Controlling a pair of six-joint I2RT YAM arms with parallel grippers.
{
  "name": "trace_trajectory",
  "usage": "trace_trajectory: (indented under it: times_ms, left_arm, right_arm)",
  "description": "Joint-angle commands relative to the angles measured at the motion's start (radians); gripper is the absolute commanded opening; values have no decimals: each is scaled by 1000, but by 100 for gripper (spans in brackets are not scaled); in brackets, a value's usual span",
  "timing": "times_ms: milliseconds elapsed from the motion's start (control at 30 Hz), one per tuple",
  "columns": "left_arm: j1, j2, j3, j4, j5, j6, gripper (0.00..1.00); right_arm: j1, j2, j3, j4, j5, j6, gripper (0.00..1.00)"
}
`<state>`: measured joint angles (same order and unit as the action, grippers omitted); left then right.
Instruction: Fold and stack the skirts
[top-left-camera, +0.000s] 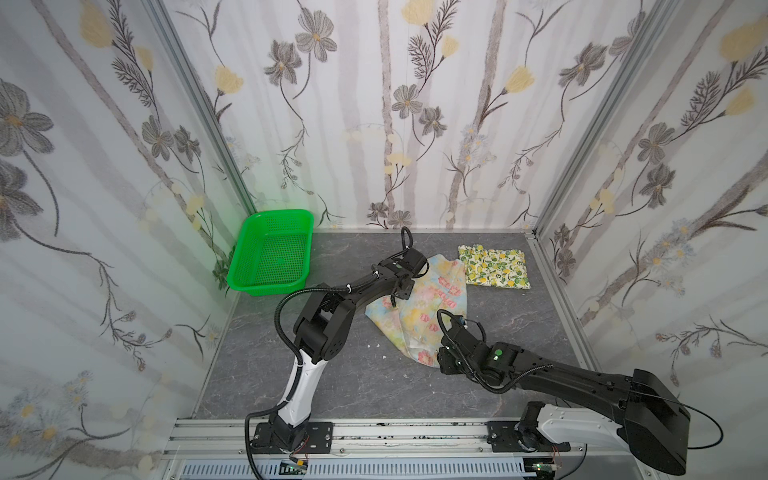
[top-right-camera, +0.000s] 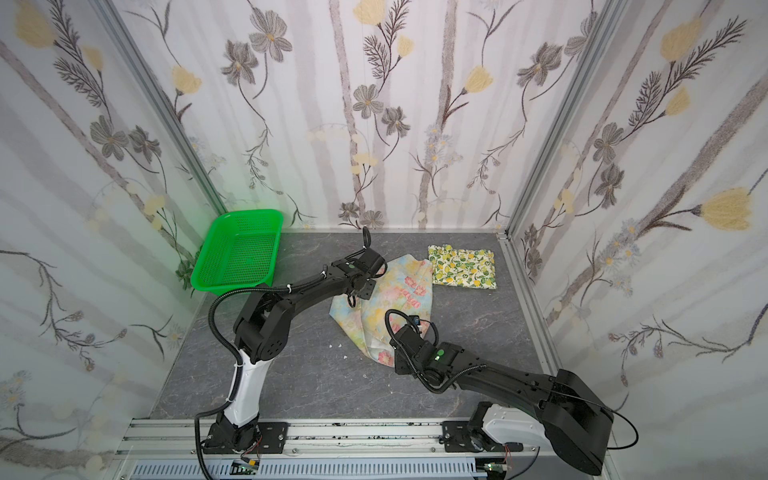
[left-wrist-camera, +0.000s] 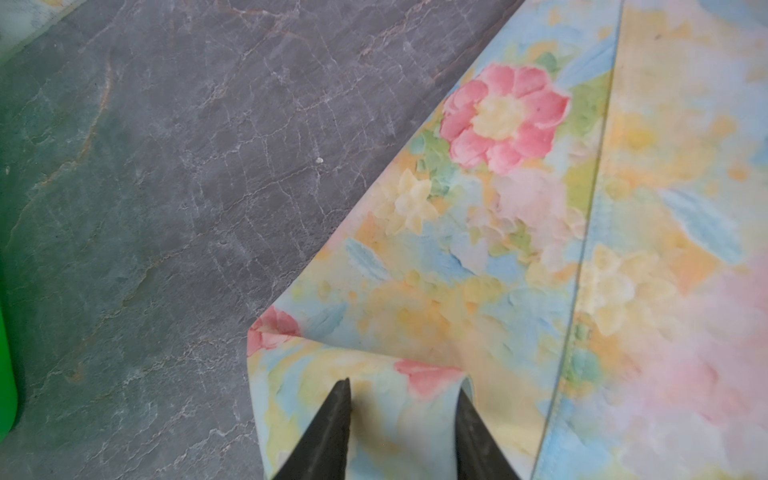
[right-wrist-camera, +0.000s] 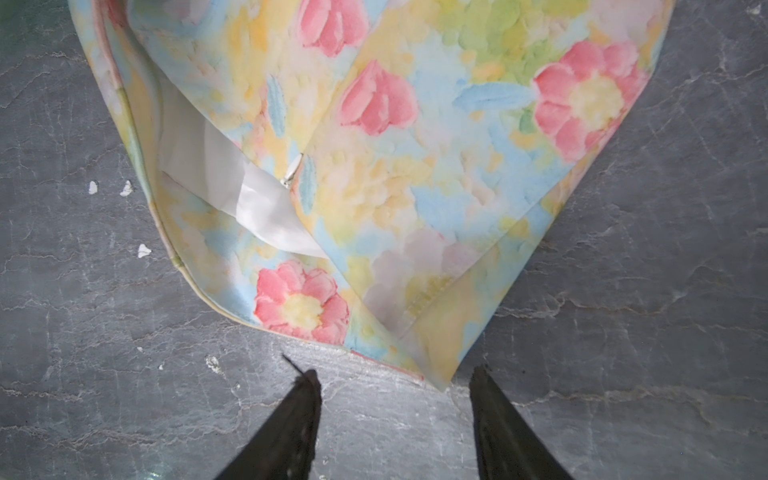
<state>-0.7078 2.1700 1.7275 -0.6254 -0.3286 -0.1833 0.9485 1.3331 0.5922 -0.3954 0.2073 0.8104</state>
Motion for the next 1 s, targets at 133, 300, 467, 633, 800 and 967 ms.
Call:
trace_trajectory:
  times_ms: [133, 300, 467, 633, 800, 967]
  left_arm:
    - [1, 9, 11, -7, -19, 15, 0]
    - [1, -18, -3, -7, -22, 1, 0]
    - [1, -54, -16, -7, -28, -13, 0]
    - [3, -101, -35, -7, -41, -19, 0]
    - [10, -146, -59, -5, -60, -38, 0]
    - [30, -209, -98, -5, -104, -65, 0]
  right_arm:
    - [1, -12, -34, 15, -6, 36, 59]
    - [1, 54, -21, 12, 40, 30, 57]
    - [1, 175, 30, -4, 129, 39, 50]
    - [2, 219, 51, -3, 167, 57, 35]
    - [-1, 237, 73, -19, 215, 69, 11]
    - [-11, 190, 102, -53, 244, 70, 0]
